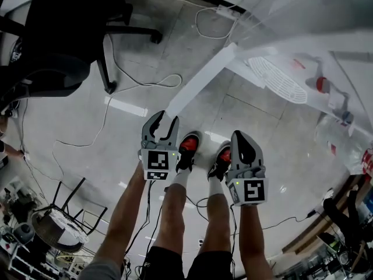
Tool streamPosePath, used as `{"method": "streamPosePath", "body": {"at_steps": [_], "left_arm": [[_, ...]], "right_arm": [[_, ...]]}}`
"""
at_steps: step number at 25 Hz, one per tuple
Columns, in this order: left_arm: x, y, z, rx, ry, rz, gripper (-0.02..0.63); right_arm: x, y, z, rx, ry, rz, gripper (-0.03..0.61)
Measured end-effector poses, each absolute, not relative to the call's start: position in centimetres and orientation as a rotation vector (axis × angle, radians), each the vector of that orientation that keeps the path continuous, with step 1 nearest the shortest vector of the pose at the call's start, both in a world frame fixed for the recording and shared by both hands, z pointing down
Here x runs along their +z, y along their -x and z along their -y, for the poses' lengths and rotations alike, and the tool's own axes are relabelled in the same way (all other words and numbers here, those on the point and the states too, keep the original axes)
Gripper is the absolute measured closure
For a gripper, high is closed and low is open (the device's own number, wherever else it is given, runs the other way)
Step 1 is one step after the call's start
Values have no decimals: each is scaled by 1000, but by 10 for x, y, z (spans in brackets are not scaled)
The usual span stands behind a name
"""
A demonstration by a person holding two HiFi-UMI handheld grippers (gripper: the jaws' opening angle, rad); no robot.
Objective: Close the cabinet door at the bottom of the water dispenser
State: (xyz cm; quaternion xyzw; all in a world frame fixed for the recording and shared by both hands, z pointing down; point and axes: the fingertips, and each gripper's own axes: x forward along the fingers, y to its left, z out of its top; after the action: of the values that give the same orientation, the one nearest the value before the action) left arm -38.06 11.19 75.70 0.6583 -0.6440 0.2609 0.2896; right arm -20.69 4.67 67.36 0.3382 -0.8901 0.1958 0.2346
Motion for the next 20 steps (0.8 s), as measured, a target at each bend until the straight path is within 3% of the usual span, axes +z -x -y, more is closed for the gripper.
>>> {"method": "streamPosePath", "body": {"at_steps": [20], "left_arm": [[759, 281, -126, 729, -1833, 1597, 432]], "right_arm": [[680, 117, -65, 605, -1047, 2416, 566]]}}
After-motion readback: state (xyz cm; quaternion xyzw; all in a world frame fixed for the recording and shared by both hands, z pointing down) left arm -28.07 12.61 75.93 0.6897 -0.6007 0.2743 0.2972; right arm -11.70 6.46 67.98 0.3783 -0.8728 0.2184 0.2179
